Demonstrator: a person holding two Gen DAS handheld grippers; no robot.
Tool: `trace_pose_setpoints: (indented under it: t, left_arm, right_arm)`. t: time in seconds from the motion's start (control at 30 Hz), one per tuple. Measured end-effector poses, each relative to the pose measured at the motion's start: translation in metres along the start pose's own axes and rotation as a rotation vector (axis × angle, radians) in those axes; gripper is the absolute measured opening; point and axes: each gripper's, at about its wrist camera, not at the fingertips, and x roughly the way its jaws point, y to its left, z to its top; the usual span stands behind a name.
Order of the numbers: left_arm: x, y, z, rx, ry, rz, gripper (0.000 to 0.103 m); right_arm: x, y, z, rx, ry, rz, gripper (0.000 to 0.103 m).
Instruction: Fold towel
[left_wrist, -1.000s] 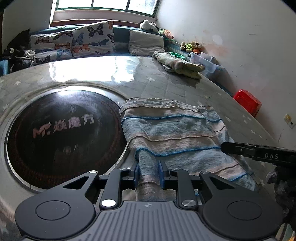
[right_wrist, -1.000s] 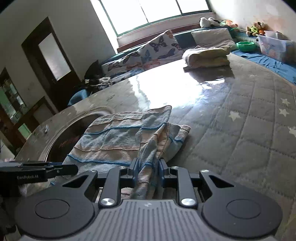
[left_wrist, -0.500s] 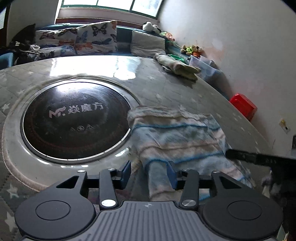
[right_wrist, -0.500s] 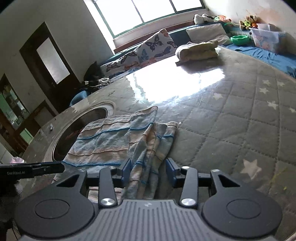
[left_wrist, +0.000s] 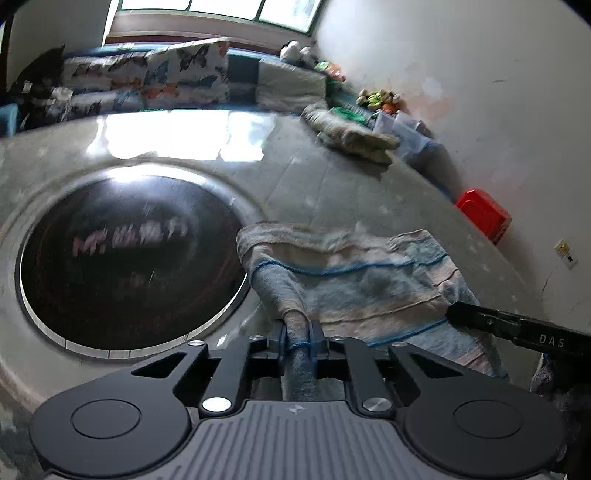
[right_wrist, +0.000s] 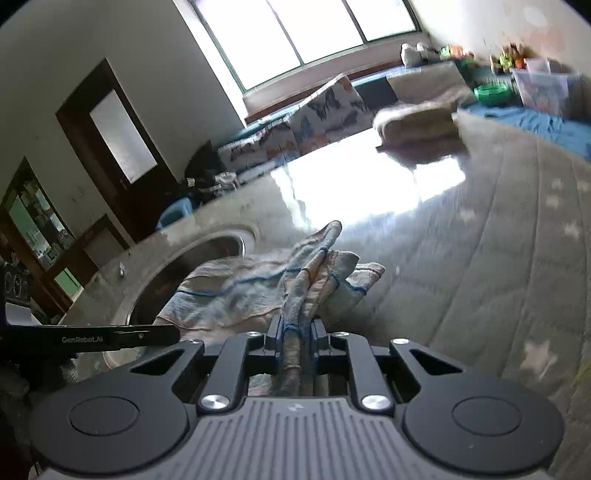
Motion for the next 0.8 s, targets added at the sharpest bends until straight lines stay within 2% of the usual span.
trace_pose_setpoints:
  t: [0.43, 0.53, 0.8]
  left_arm:
    - [0.007, -0.057, 0.072, 0.091, -0.123, -0.008, 0.01]
    - [0.01, -0.07, 0.088, 0.105, -0.154, 0.005, 0.01]
    - [0.041, -0.096, 0.111, 0.1, -0.163, 0.032, 0.011]
  right_arm:
    - [-0.03, 0.01, 0.081, -0.165, -0.175, -0.093, 0.011]
    - [-0.029, 0.009, 0.098, -0.194, -0.198, -0.122, 0.011]
    - [-0.018, 0.0, 0.128, -0.232, -0.217, -0.172, 0.011]
